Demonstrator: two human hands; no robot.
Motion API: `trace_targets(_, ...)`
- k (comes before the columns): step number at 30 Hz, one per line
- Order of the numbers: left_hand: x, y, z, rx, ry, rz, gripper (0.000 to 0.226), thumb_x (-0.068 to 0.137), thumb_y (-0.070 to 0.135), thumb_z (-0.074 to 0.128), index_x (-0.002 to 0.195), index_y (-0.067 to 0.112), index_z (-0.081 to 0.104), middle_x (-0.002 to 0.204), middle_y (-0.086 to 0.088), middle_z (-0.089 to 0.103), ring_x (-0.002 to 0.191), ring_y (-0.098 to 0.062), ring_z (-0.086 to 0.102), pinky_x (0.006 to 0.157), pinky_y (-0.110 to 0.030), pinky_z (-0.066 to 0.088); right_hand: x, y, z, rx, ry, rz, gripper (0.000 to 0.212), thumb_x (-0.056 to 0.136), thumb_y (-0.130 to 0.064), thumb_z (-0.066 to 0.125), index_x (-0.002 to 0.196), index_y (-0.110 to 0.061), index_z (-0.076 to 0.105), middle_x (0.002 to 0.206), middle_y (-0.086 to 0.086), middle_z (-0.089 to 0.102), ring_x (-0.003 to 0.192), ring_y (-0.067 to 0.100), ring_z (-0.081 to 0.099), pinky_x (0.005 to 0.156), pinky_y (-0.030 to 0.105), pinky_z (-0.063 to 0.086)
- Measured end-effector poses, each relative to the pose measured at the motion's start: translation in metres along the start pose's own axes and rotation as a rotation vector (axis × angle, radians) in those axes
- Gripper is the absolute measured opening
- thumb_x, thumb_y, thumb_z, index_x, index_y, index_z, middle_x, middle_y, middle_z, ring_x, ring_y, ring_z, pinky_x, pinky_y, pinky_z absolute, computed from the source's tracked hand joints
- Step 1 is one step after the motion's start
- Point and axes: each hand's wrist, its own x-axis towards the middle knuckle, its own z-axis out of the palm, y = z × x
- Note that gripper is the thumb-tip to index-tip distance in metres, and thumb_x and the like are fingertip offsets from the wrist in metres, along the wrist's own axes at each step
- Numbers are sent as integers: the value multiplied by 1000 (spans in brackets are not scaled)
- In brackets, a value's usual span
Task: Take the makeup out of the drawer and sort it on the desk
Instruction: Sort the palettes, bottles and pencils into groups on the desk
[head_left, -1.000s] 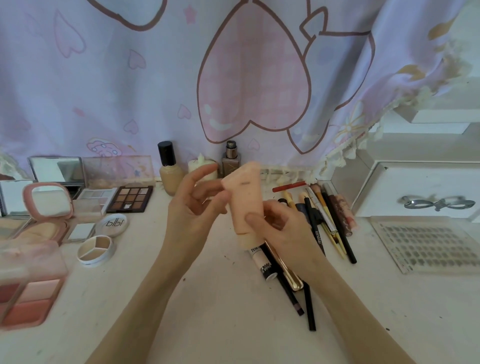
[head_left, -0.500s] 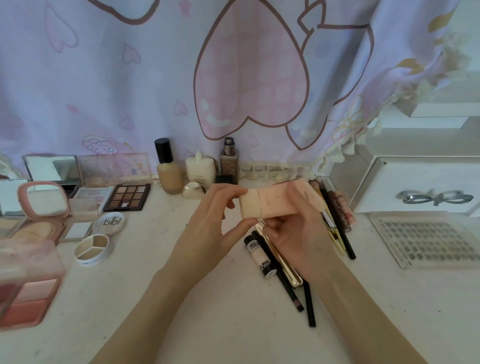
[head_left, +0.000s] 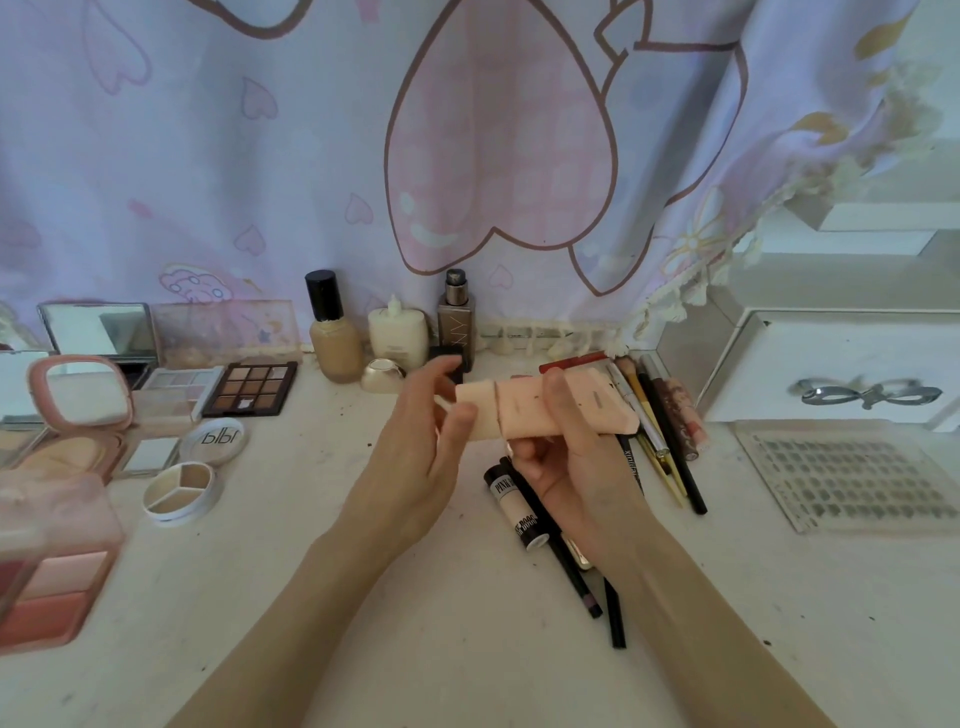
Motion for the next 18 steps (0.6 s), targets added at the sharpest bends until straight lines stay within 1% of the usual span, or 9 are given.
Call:
trace_targets(2, 1, -6, -3, 59, -70, 185, 52, 90, 53, 37, 133, 26, 30, 121, 12, 39, 105, 4, 43, 85, -8, 38, 2, -3, -2, 85, 43, 28, 39, 74, -37, 63, 98, -7, 54, 62, 3, 54, 44, 9, 47, 36, 17, 39)
trace_targets(4, 4, -11, -5, 205, -111, 327, 45, 91, 41, 45, 131, 23, 33, 135, 4, 33, 119, -6, 40, 93, -16, 38, 5, -5, -5, 141, 90, 52, 34, 83, -37, 58, 98, -7, 53, 66, 6, 51, 43, 10, 47, 35, 18, 39)
trace_targets(6, 6, -12, -8, 253, -112, 331, 36, 89, 35, 45, 122, 22, 40, 130, 4, 40, 114, -5, 43, 90, -18, 40, 6, -5, -6, 148, 102, 66, 30, 87, -36, 56, 96, -8, 53, 66, 6, 49, 42, 10, 46, 34, 18, 38)
trace_targets(8, 6, -11, -9, 190, -85, 246, 29, 86, 39, 45, 113, 28, 45, 110, 10, 52, 95, 6, 46, 82, -11, 39, 5, -3, -5, 125, 81, 68, 33, 81, -36, 59, 95, -7, 53, 65, 6, 48, 42, 10, 46, 34, 18, 37)
trace_targets(10, 3, -10, -8, 112, -73, 133, 26, 83, 47, 45, 107, 36, 48, 89, 18, 54, 82, 7, 48, 73, -8, 39, 4, -2, -4, 106, 57, 60, 40, 74, -37, 62, 97, -6, 53, 65, 6, 52, 43, 9, 47, 35, 17, 37)
trace_targets(11, 3, -10, -7, 95, -65, 102, 27, 82, 50, 46, 106, 38, 47, 85, 19, 54, 80, 6, 49, 70, -9, 40, 4, -3, -4, 101, 50, 51, 42, 72, -36, 63, 99, -6, 53, 64, 5, 54, 43, 9, 47, 35, 17, 38)
trace_targets(13, 3, -8, -5, 23, -40, 84, 34, 81, 50, 50, 112, 39, 44, 93, 19, 54, 83, 2, 52, 67, -11, 42, 5, -3, -4, 114, 50, 42, 45, 71, -34, 63, 104, -6, 52, 67, 6, 56, 45, 9, 48, 36, 17, 39)
trace_targets(15, 4, -6, -4, -73, -39, 106, 45, 80, 43, 54, 121, 38, 38, 108, 19, 48, 89, -1, 52, 71, -12, 44, 6, -3, -6, 139, 64, 48, 46, 71, -33, 64, 106, -6, 52, 71, 8, 55, 46, 10, 48, 37, 17, 40)
trace_targets(18, 4, -8, -4, 82, -90, 263, 43, 82, 27, 59, 121, 29, 40, 120, 8, 40, 91, -1, 44, 76, -14, 44, 8, -2, -7, 156, 81, 67, 46, 71, -33, 64, 106, -5, 52, 74, 9, 54, 45, 10, 48, 37, 17, 39)
